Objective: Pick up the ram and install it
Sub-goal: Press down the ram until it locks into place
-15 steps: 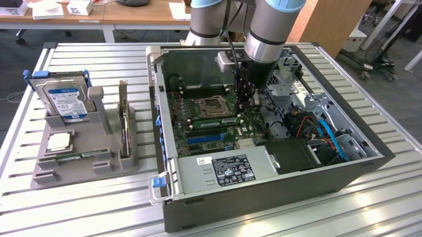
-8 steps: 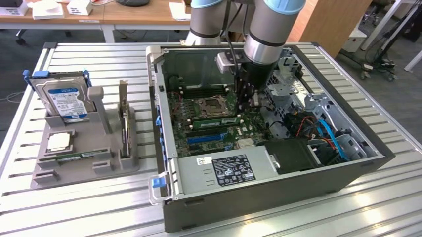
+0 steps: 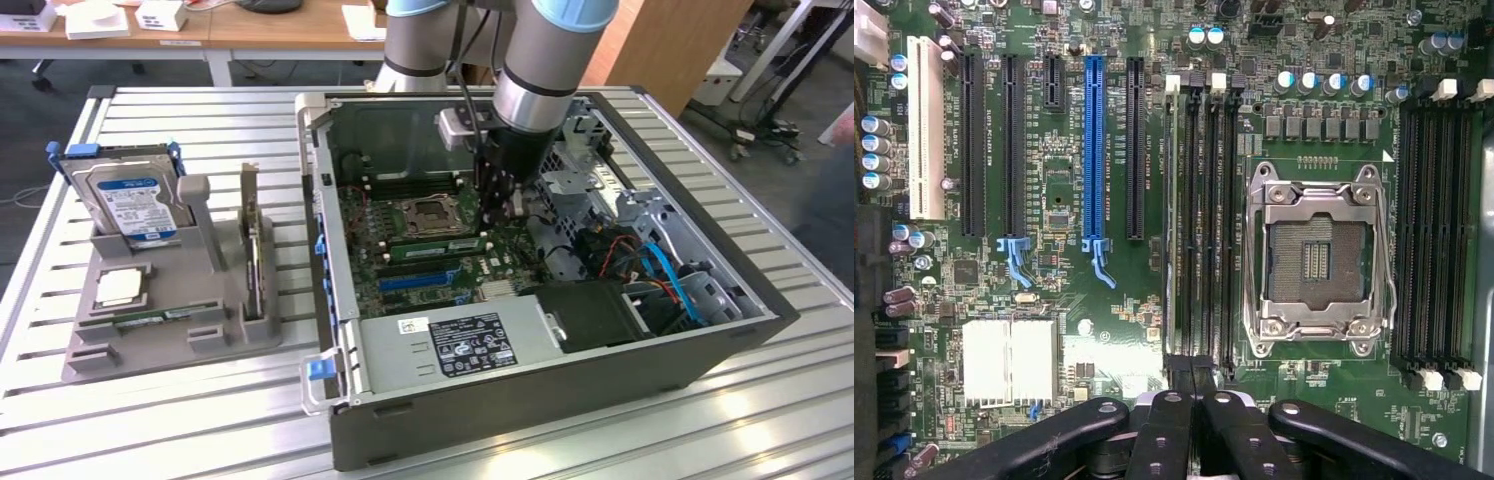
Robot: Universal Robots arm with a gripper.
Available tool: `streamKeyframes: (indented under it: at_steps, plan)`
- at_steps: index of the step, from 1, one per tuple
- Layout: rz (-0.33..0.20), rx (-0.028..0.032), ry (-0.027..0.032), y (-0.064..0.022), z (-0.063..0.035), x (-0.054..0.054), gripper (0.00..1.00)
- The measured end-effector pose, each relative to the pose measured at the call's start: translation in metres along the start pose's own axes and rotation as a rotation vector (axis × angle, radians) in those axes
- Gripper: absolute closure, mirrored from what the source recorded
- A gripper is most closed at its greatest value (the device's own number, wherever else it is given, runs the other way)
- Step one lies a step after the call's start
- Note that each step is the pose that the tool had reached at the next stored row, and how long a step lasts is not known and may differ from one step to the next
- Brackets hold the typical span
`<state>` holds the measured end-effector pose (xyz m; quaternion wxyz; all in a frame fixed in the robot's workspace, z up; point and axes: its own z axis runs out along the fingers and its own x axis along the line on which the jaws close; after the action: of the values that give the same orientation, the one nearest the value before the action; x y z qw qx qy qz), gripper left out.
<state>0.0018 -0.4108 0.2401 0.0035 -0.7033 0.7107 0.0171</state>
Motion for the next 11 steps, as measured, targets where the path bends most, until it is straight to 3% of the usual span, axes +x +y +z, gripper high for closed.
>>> streamKeyframes:
  at_steps: [11]
  plan:
    - [0.0, -0.0001, 0.0003, -0.0002, 0.0054, 0.0003, 0.9]
